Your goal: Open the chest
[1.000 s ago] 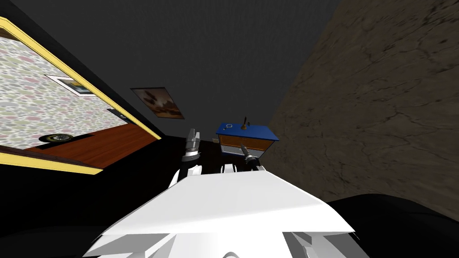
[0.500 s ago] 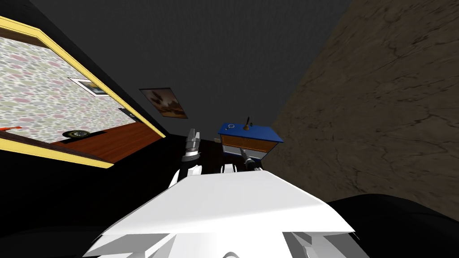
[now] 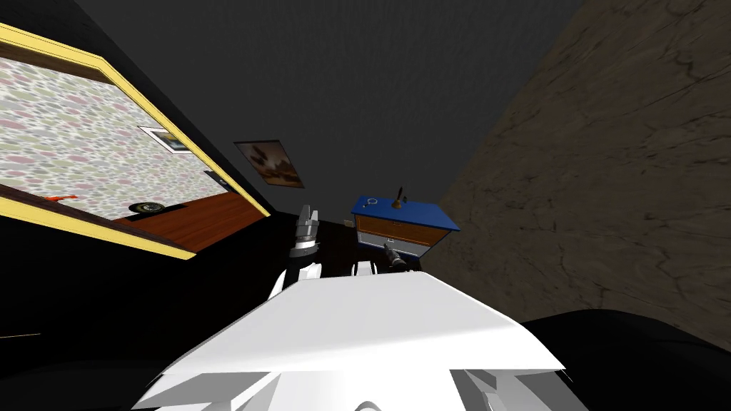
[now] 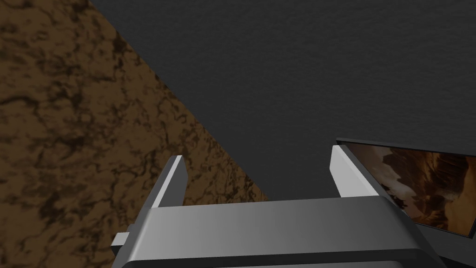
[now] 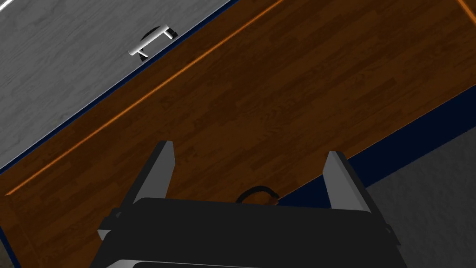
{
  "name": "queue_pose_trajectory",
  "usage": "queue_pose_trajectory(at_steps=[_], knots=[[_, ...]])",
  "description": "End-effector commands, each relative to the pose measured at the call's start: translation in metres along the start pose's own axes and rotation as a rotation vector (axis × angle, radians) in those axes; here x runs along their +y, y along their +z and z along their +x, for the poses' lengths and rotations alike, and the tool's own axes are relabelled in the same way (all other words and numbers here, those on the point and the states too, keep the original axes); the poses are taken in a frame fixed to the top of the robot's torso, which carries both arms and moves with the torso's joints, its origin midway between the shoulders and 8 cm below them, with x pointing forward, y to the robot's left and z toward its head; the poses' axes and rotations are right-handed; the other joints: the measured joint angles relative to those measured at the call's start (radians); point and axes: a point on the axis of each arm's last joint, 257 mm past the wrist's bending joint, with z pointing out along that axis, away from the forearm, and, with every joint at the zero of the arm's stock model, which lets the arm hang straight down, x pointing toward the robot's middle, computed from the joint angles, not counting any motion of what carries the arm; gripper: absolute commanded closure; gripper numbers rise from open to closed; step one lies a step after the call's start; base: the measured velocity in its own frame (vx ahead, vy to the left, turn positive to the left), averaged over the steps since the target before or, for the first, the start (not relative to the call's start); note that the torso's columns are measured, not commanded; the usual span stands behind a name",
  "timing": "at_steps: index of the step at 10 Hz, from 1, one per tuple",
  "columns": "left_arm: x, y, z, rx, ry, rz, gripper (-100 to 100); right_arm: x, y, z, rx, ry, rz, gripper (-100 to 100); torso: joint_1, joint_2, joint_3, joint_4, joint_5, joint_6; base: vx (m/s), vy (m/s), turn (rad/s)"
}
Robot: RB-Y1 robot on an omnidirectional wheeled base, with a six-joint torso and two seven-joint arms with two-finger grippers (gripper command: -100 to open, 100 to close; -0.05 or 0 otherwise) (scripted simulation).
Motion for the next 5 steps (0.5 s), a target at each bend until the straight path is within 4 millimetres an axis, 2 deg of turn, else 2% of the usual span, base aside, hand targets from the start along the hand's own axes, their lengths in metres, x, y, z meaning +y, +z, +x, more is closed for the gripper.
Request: queue_pose_trajectory(at_steps=[1,3,4,5], knots=[[0.0,0.0,0.0,0.0,0.0,0.0,0,-0.032,-0.002,0.015,0.02,-0.088,0.091,-100,-0.001,0.001,0.0,0.0,0.0,0.0,0.022,0.02,0.131],[0.0,0.0,0.0,0.0,0.0,0.0,0,-0.045,-0.004,0.012,0.008,-0.108,0.137,-100,0.0,0.0,0.0,0.0,0.0,0.0,0.016,0.016,0.039],[0.0,0.0,0.0,0.0,0.0,0.0,0,-0.068,-0.006,0.024,0.029,-0.184,0.189,-100,0.0,0.0,0.0,0.0,0.0,0.0,0.021,0.027,0.116],[0.0,0.0,0.0,0.0,0.0,0.0,0,-0.073,-0.007,0.021,0.018,-0.2,0.207,-100,0.001,0.0,0.0,0.0,0.0,-0.001,0.023,0.024,0.078]])
